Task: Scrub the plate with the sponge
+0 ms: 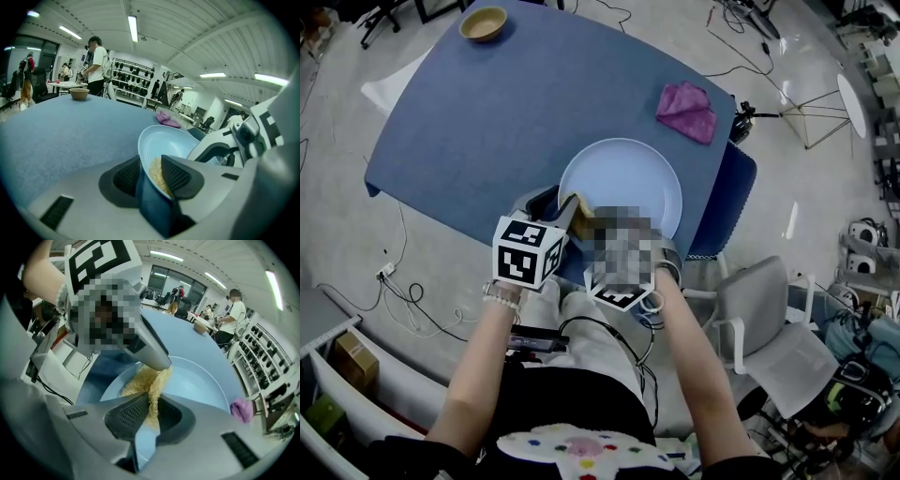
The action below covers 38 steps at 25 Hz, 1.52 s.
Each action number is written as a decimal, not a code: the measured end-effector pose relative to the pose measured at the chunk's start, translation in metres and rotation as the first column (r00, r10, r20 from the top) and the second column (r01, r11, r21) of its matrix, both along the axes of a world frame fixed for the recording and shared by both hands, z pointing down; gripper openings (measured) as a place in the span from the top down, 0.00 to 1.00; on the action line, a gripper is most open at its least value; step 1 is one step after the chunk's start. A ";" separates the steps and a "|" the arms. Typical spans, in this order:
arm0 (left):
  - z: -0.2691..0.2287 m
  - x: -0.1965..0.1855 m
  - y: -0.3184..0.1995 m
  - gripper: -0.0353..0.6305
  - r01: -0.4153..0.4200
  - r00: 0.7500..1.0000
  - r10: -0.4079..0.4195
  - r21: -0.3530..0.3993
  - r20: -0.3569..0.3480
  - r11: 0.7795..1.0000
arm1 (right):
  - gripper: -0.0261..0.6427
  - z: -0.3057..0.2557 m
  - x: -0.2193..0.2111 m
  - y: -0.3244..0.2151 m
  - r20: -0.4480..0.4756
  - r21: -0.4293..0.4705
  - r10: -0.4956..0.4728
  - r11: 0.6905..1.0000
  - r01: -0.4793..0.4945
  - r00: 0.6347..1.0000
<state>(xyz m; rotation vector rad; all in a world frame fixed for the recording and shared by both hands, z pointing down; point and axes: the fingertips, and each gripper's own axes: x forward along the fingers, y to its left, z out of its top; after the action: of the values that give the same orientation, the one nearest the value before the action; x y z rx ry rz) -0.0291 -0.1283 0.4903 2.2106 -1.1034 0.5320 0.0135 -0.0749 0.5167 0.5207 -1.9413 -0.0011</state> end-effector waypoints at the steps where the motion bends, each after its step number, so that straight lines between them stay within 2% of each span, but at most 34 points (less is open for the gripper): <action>1: 0.000 -0.004 0.003 0.73 0.001 1.000 -0.001 0.001 -0.003 1.000 | 0.90 0.000 -0.001 0.004 0.003 -0.008 0.004 1.000 -0.004 1.000; 7: 0.003 -0.008 0.011 0.73 0.000 1.000 0.000 -0.010 0.003 1.000 | 0.90 0.000 0.008 0.018 0.021 -0.050 0.011 0.999 -0.010 1.000; 13: 0.007 -0.005 0.013 0.74 0.003 1.000 -0.003 -0.016 0.019 1.000 | 0.90 0.002 0.026 0.035 -0.030 -0.075 -0.055 0.996 0.053 0.998; 20: 0.011 -0.007 0.011 0.79 0.030 0.998 -0.028 -0.019 0.060 0.999 | 0.90 0.003 0.060 0.044 -0.095 -0.087 -0.049 0.995 0.041 0.994; 25: 0.011 -0.009 0.009 0.80 0.043 0.997 -0.042 -0.020 0.058 0.999 | 0.90 0.002 0.085 0.040 -0.169 -0.056 -0.035 0.998 0.026 0.985; 31: 0.012 -0.010 0.011 0.80 0.053 0.997 -0.052 -0.021 0.058 0.998 | 0.90 0.003 0.114 0.026 -0.298 0.019 -0.061 0.997 0.070 0.952; 38: 0.012 -0.010 0.009 0.80 0.065 0.997 -0.063 -0.021 0.053 0.998 | 0.89 0.003 0.134 -0.003 -0.373 0.086 -0.048 0.993 0.087 0.927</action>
<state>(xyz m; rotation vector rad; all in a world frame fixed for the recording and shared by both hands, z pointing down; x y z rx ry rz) -0.0388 -0.1191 0.5021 2.1450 -1.1853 0.5753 0.1478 -0.0776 0.5193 0.4810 -1.5917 -0.2284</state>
